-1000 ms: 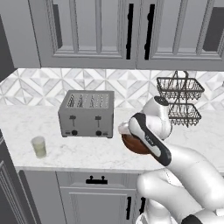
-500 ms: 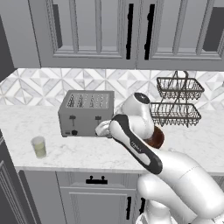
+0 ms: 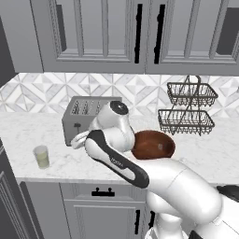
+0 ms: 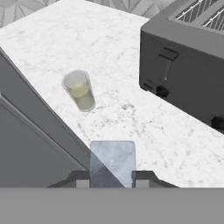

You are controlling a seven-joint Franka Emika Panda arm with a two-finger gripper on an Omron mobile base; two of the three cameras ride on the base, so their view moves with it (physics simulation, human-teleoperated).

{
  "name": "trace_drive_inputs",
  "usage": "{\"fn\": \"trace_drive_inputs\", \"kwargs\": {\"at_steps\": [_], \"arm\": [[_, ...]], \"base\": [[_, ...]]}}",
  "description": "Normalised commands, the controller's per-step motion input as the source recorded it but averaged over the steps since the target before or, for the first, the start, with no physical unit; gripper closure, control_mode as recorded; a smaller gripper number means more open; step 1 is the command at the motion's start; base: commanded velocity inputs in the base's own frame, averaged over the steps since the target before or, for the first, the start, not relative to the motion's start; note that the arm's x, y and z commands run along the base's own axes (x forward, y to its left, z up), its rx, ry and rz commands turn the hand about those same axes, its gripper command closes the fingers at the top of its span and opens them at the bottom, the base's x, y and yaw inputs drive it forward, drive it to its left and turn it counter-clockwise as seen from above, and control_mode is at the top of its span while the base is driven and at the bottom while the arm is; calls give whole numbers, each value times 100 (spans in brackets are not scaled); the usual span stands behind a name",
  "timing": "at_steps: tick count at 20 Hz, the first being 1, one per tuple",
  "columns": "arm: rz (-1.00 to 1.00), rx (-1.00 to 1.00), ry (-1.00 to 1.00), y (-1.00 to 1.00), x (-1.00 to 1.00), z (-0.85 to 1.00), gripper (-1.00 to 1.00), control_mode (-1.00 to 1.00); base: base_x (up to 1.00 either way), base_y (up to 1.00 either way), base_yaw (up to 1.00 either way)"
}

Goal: Grab a lemon wedge from the fridge and one ice cube from the ice bowl, and put them in the glass of lemonade.

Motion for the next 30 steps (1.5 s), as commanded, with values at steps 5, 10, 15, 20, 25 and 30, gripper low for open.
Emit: {"fn": "trace_drive_inputs", "kwargs": {"at_steps": [5,10,15,20,25,30], "arm": [[10,-16,0,99,26,9,100,-100],[9,-13,0,72,45,12,100,-100],[7,-1,0,32,52,-5,100,-100],[3,0,0,41,15,-35,100,-100],[6,0,2,13,0,-32,100,-100],[1,0,0,0,20,-19,100,-100]], "base": [[0,0,0],[0,0,0],[0,0,0],[0,0,0],[0,0,0],[0,0,0]]}}
